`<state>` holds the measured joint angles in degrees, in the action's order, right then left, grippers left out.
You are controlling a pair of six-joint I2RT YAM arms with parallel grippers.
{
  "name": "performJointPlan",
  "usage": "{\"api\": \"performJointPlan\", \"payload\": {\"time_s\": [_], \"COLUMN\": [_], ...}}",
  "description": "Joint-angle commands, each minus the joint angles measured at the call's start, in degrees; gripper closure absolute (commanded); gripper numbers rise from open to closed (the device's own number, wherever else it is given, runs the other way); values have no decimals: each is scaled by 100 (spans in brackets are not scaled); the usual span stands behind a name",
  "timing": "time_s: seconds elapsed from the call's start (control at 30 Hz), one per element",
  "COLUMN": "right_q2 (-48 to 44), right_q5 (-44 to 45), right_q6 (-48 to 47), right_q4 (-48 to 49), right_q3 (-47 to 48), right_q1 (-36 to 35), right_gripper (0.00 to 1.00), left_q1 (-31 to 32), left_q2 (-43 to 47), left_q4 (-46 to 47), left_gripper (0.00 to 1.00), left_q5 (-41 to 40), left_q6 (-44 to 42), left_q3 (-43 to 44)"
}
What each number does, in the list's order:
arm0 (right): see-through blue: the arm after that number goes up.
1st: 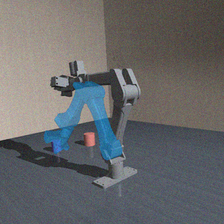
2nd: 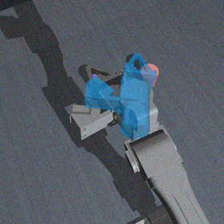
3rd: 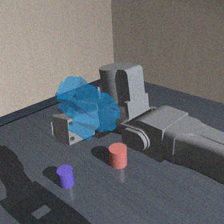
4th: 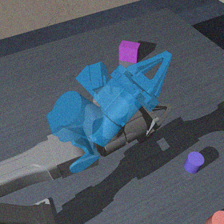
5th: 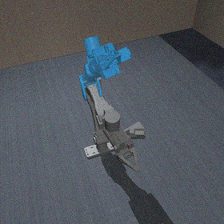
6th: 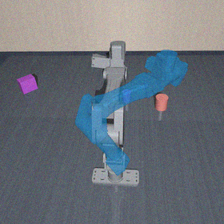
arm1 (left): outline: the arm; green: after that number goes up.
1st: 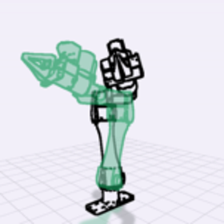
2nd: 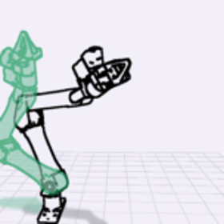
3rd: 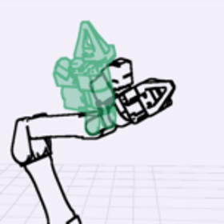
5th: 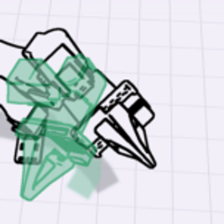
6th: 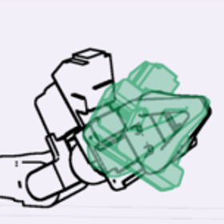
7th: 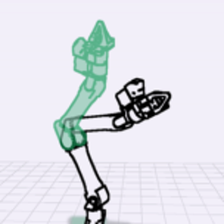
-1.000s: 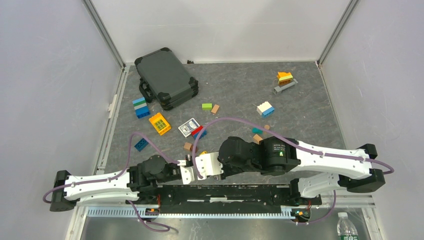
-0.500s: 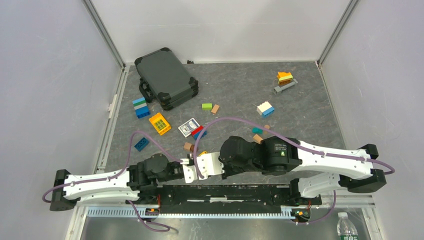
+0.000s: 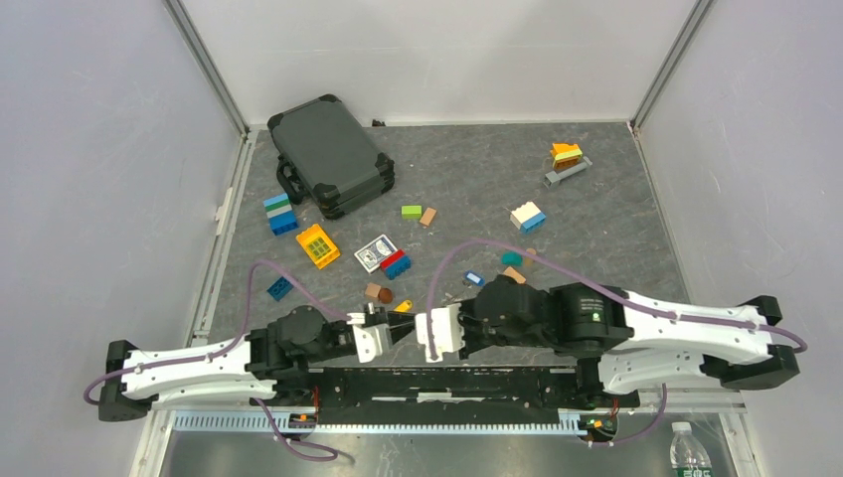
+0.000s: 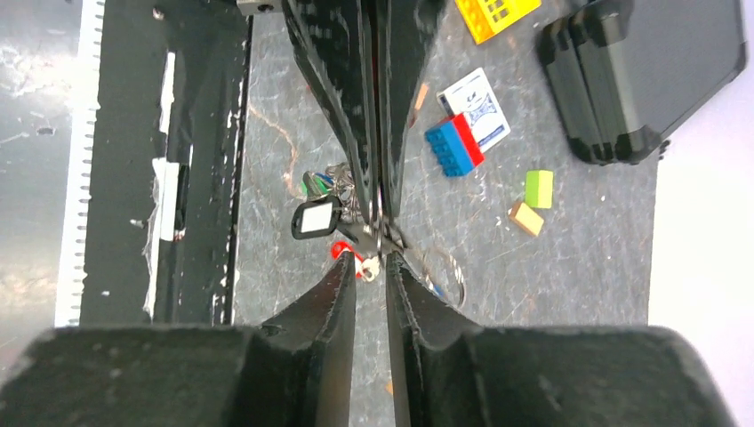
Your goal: Remove the keys from the keyring
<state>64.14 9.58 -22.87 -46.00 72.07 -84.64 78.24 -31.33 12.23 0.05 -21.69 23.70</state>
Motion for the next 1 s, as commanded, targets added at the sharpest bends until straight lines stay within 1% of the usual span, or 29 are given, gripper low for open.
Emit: {"api": "performJointPlan", "payload": {"time_s": [0.0,0.23,0.37,0.53,0.97], "right_q2": [-647,-1336,-1519,-1505,-1472], "right_q5": [-112,-223,-273,-333,-349], "right_q6": [-213,-357,-441,-515,-639], "right_q4": [1363,2935,3566,3866,4178], "right_q3": [-567,-1664,-2074,-2213,-2412], "right_q1": [-17,-17,-17,-17,-17], "right_gripper": [76,75,73,73,77], "left_q1": [13,8,15,13,12], "left_q2": [339,487,471,390,263], "left_q4": [571,906,997,1000,1062], "left_gripper": [98,98,98,98,98], "left_q5": [13,36,95,175,568], "left_q6": [361,599,633,639,623], "left_q3": [-80,-208,-204,-169,-138]}}
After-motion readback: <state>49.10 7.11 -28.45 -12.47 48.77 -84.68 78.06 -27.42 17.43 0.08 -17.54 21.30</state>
